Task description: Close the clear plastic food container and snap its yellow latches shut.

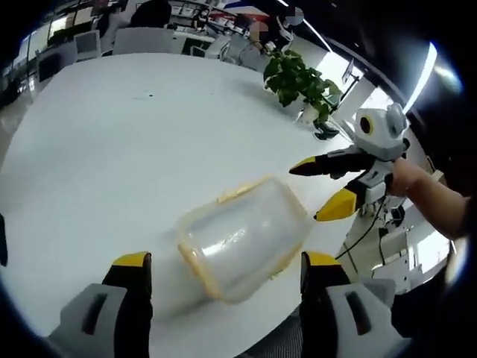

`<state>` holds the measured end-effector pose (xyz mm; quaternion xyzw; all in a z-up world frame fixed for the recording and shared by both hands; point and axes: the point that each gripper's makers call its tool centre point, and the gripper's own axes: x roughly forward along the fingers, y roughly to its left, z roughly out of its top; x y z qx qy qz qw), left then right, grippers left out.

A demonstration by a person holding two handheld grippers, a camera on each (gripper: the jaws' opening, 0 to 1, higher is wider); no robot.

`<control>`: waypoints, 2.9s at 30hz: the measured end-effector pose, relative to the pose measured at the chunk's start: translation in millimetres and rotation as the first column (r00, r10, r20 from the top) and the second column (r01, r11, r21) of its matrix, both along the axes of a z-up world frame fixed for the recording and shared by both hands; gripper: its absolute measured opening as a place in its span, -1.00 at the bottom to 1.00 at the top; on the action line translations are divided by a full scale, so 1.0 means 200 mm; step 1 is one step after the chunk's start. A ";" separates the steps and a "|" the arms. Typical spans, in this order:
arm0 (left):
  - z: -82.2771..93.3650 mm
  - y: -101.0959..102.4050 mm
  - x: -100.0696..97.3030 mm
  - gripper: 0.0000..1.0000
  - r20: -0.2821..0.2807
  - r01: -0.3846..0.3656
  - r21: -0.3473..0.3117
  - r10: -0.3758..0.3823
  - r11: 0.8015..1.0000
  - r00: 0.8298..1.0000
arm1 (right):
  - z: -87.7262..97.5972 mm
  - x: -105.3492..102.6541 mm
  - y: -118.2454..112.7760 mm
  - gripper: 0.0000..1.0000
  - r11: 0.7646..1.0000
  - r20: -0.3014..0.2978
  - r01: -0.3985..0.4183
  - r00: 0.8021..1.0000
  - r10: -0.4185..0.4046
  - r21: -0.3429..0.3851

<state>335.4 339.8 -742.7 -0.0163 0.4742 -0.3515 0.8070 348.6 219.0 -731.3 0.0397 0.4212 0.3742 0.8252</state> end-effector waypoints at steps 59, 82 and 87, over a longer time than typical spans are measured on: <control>0.05 -0.17 0.05 0.02 0.165 0.484 0.255 -0.531 0.837 0.831 | 0.01 0.01 0.13 0.00 0.891 0.124 -0.369 0.903 0.411 -0.265; 0.01 -0.21 0.01 -0.16 0.144 0.571 0.292 -0.625 0.767 0.767 | -0.07 -0.07 0.21 -0.09 0.802 0.090 -0.496 0.830 0.551 -0.332; -0.01 -0.22 0.00 -0.20 0.139 0.592 0.298 -0.647 0.749 0.749 | -0.08 -0.07 0.22 -0.09 0.789 0.089 -0.512 0.817 0.569 -0.339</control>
